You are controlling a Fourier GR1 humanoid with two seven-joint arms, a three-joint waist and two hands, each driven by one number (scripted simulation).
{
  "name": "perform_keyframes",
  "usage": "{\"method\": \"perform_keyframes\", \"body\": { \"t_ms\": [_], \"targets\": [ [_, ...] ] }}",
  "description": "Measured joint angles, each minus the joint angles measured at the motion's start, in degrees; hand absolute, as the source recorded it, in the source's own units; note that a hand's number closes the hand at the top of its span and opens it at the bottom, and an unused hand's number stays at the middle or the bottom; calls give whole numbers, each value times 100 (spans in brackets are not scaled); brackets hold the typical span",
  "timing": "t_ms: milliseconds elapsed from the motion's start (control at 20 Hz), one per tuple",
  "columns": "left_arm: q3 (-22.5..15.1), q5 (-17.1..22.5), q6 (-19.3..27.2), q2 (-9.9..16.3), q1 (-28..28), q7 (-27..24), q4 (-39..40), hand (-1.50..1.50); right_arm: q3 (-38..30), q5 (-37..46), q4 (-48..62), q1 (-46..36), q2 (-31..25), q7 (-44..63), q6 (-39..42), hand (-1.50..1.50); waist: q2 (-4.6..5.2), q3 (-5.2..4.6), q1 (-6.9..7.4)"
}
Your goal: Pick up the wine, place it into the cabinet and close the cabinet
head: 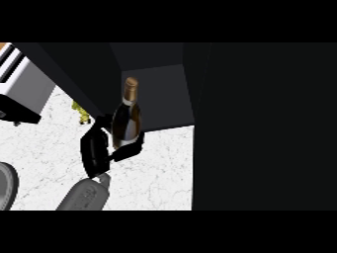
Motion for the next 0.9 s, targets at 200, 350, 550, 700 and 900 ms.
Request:
{"method": "perform_keyframes", "body": {
  "t_ms": [200, 350, 550, 700, 900],
  "targets": [
    [-65, -214, 102, -44, -31, 334, 32, 150, -13, -21, 12, -23, -19, 2, 39, -150, 1, 7, -12],
    [-103, -409, 198, -71, -43, 577, 56, 150, -51, -48, 23, -47, -46, 10, 71, -150, 10, 14, -39],
    [-156, -734, 308, -103, -98, 844, 172, -150, -117, -98, 37, -27, -78, 12, 103, -150, 6, 14, -44],
    [-261, -951, 324, -248, -185, 1049, 400, -150, -128, -121, 42, -18, -73, 4, 113, -150, 31, -7, -63],
    [-392, -1218, 210, -445, -418, 1461, 796, -150, -149, -141, 42, -27, -86, 16, 125, -150, 47, -27, -45]
  ]
}}
